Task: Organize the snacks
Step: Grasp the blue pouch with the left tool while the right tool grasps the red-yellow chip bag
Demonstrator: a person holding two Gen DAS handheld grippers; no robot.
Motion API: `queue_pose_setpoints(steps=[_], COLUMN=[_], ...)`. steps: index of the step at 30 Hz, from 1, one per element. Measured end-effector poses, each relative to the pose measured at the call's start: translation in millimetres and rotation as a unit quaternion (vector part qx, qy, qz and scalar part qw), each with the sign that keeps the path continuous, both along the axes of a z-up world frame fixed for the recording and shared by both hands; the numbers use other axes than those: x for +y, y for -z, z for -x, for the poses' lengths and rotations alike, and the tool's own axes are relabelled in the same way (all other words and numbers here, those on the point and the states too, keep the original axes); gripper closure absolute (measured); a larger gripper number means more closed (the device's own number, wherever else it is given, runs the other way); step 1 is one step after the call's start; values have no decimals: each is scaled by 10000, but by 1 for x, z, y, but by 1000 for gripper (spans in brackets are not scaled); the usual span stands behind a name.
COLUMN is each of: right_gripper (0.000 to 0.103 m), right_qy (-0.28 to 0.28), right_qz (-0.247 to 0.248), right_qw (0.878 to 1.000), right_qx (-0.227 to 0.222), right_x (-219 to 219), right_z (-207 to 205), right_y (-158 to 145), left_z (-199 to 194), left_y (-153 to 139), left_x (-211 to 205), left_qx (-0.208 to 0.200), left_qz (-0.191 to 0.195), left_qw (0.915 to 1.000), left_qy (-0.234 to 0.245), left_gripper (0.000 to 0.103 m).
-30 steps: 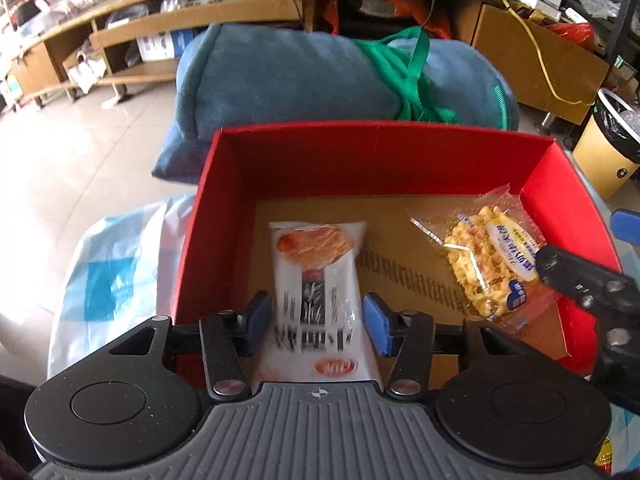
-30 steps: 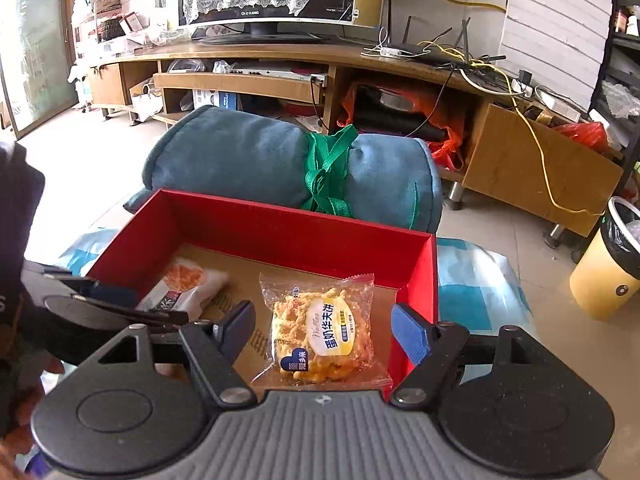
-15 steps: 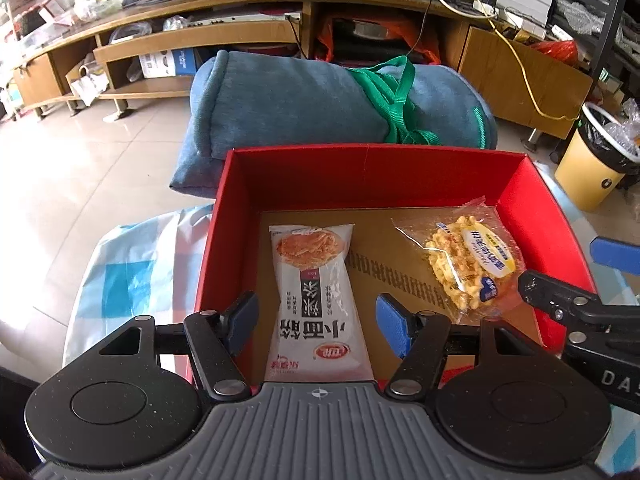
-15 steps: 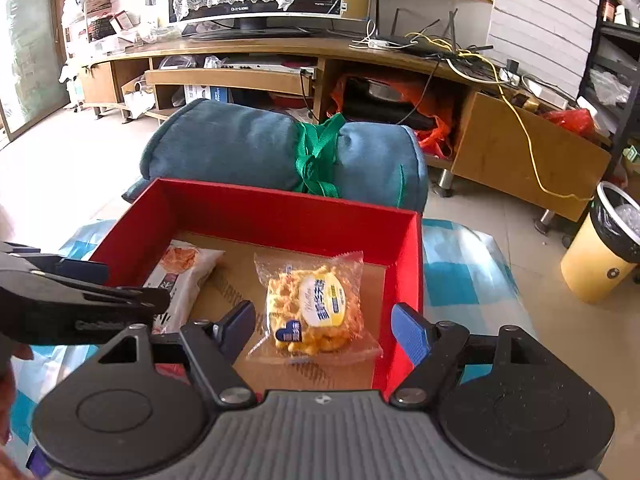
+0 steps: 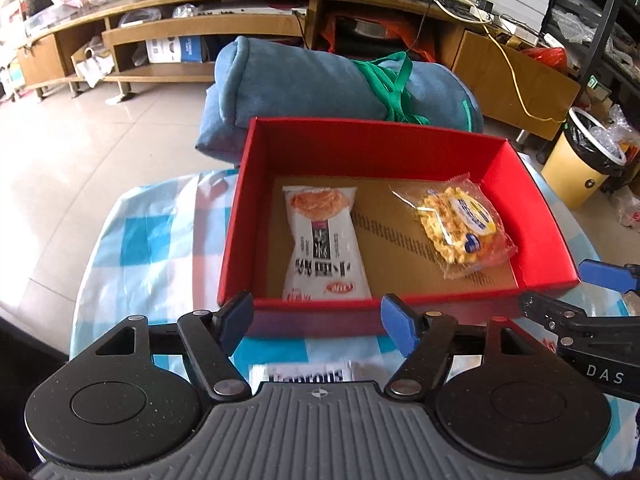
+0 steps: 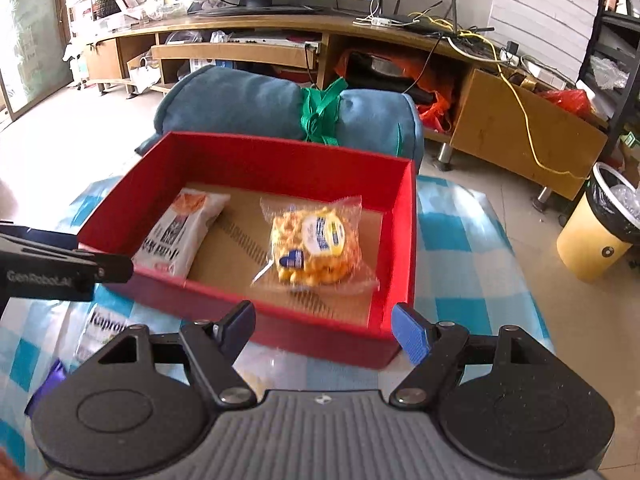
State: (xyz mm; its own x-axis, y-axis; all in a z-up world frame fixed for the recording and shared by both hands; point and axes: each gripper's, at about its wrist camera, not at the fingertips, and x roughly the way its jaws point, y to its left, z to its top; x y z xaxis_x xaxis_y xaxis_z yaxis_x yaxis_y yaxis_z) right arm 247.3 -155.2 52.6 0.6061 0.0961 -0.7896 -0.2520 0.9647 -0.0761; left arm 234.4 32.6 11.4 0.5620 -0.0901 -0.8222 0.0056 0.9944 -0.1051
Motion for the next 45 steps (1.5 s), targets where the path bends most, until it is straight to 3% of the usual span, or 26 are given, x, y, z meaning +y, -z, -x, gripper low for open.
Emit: queue_pose_setpoints(steps=[7,18,25,31,37,40,42,45], right_gripper=[33,33,32,32,35,43,45,45], right_qy=[19,790,837,734,580,572,588,594], right_qz=[50,-112,-288,-606,-632,-679,-729,-724], right_qw=[9998,9950,9909,9869,9879,9876,9868,9868], right_qx=[199,607,1016,1301,1293,1291,1322,1320], right_x=[-11,-50,-56,-56,-50,-51,-52,-52], right_z=[18,38,39,36,39,39,38,38], right_y=[3,11,33,44,47,46,46,46], left_z=[20,38,48,62,72,69,66,68], left_y=[4,6,10,18,25,37,47,57], left_x=[5,11,19,22,23,32,35,29], left_qx=[134,240,311,551,800,961,1175,1322], left_qz=[139,340,367,482,315,358,474,334], left_qw=[9997,9989,9985,9952,9881,9894,9877,9859], left_qy=[117,215,242,645,1273,1032,917,967], left_gripper=[26,21,19,18,17,16,16,16])
